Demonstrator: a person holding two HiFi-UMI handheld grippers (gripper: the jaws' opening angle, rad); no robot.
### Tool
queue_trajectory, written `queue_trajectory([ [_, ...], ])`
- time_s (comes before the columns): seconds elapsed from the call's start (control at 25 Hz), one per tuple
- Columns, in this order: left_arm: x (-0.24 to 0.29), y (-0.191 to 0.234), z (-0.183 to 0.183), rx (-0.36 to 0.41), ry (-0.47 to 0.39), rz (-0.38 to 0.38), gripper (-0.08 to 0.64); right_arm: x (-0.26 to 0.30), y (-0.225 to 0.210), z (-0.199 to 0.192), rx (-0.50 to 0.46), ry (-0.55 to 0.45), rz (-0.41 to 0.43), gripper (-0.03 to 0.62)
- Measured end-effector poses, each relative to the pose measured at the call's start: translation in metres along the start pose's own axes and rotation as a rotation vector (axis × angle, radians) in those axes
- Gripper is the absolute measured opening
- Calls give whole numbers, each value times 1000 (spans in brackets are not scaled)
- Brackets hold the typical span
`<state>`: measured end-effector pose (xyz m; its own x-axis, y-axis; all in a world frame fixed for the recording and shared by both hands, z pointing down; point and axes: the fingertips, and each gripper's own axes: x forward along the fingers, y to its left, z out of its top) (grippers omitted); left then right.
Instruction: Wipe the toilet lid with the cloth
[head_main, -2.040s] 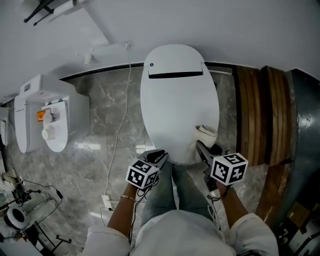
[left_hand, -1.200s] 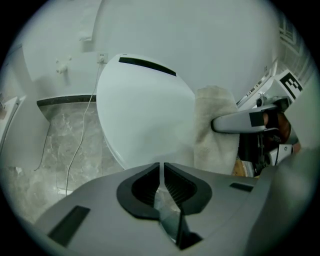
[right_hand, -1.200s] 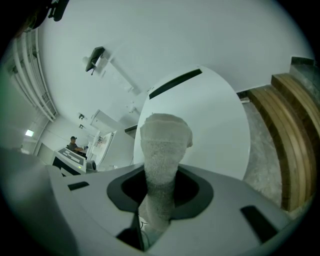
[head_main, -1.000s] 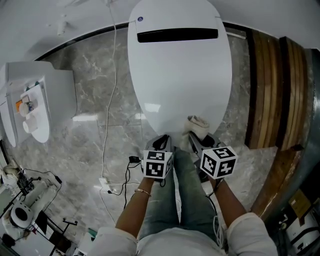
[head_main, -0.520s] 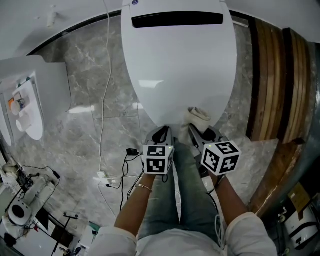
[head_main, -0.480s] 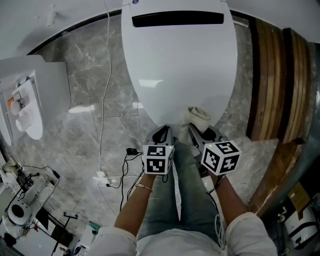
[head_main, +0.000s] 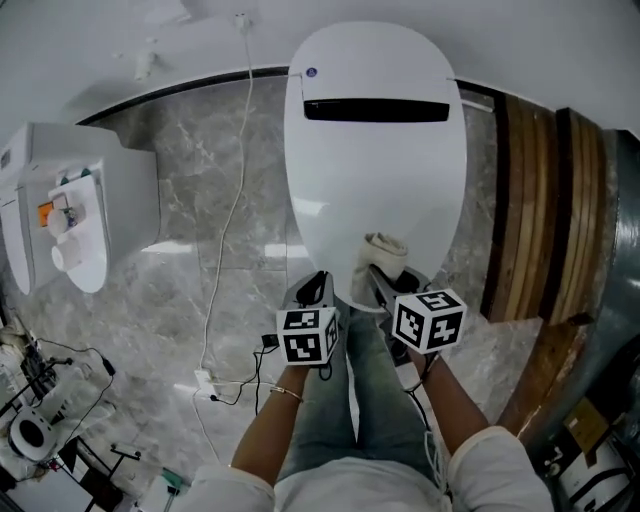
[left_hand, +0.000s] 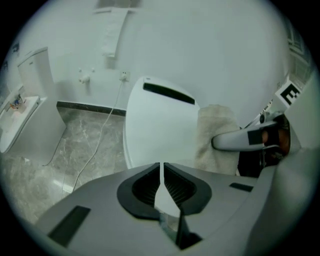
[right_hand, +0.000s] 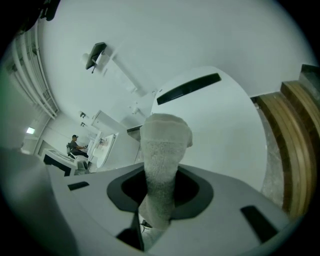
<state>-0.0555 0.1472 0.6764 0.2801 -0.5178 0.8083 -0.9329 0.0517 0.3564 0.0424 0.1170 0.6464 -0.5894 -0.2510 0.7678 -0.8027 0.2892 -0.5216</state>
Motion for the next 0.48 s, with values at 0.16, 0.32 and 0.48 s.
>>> queue_trajectory([
  [0.16,-15,22,78,-11,-104,19,38,32,35,53,-11,19,65,103],
  [0.32,-11,51,145,35,-206,87,37,89,61,110,-43,33,99,103],
  [0.48,8,79,183,15,-250,142,36,147,74,152,-73,69,93,103],
])
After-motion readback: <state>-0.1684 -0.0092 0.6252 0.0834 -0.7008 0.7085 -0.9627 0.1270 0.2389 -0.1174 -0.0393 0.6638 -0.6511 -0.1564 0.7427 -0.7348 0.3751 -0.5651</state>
